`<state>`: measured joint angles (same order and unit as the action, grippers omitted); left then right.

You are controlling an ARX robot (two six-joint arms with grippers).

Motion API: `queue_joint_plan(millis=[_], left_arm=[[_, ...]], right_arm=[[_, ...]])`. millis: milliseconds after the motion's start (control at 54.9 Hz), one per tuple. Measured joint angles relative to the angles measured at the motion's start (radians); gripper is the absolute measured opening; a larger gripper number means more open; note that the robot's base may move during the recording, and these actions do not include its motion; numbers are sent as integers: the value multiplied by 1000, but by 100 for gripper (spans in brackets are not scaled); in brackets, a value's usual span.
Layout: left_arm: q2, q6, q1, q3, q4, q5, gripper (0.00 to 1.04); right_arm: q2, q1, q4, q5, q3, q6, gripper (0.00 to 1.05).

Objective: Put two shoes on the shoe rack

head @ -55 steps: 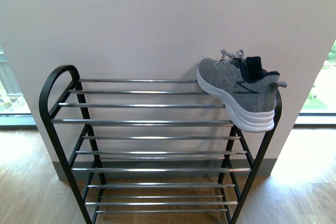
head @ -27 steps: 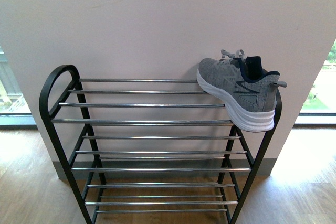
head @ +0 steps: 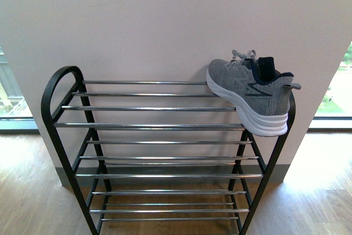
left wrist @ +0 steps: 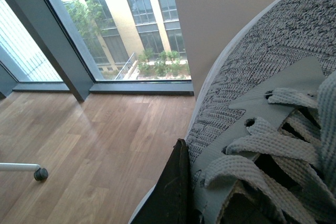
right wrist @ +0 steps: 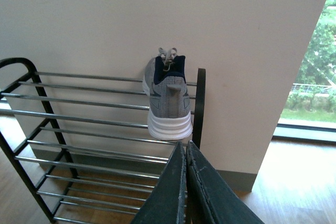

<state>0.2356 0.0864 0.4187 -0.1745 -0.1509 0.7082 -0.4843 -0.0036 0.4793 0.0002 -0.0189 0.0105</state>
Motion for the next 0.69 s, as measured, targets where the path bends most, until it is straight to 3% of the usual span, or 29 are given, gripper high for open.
queue_joint_plan(millis=[693], left_arm=[[0,0,0,0,0,0,2]], right_arm=[[273,0,-266,0,0,0,2]])
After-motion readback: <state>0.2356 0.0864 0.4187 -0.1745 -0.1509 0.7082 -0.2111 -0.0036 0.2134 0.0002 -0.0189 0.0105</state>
